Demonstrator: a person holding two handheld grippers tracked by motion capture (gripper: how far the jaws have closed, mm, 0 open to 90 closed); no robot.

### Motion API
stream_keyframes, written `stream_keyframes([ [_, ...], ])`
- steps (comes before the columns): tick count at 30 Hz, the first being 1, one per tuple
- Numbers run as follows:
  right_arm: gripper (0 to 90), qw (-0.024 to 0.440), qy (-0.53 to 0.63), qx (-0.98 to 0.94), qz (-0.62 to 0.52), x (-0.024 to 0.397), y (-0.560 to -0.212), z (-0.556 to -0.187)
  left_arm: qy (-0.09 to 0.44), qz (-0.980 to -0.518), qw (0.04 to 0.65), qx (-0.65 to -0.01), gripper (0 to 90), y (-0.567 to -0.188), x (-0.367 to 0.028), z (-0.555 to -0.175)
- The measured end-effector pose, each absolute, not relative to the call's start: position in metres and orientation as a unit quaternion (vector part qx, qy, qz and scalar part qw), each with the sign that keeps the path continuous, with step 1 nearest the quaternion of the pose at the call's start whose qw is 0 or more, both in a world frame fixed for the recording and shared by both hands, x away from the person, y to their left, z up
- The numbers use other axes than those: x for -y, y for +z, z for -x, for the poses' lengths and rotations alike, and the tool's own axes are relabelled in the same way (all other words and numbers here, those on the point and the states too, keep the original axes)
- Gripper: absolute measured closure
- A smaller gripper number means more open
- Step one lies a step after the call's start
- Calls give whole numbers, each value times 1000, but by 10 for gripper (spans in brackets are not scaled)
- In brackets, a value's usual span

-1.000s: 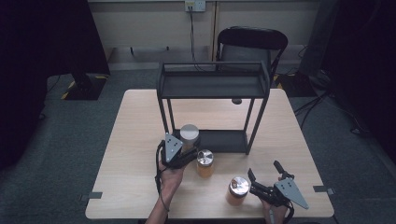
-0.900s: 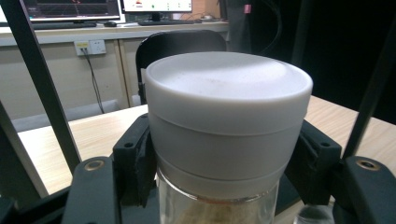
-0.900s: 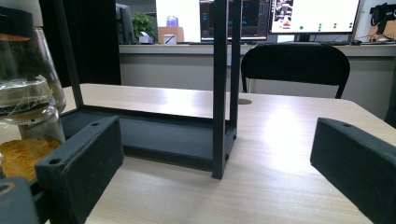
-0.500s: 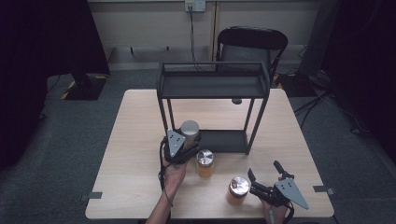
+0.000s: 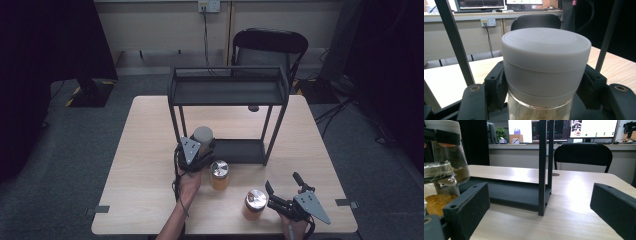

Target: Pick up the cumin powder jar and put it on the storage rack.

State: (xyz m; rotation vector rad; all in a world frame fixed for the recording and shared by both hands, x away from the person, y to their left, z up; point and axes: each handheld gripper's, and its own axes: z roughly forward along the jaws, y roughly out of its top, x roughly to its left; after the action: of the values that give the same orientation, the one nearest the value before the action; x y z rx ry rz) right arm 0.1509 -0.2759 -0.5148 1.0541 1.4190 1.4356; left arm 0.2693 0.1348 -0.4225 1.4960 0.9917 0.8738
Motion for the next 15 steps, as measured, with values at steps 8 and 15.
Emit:
stream_keyframes([
  [8, 17, 418, 573, -566, -419, 276, -515, -151, 376, -629, 531, -426, 347, -423, -127, -275],
  [15, 17, 417, 574, -567, -419, 277, -515, -151, 374, -630, 525, -434, 346, -423, -125, -283],
])
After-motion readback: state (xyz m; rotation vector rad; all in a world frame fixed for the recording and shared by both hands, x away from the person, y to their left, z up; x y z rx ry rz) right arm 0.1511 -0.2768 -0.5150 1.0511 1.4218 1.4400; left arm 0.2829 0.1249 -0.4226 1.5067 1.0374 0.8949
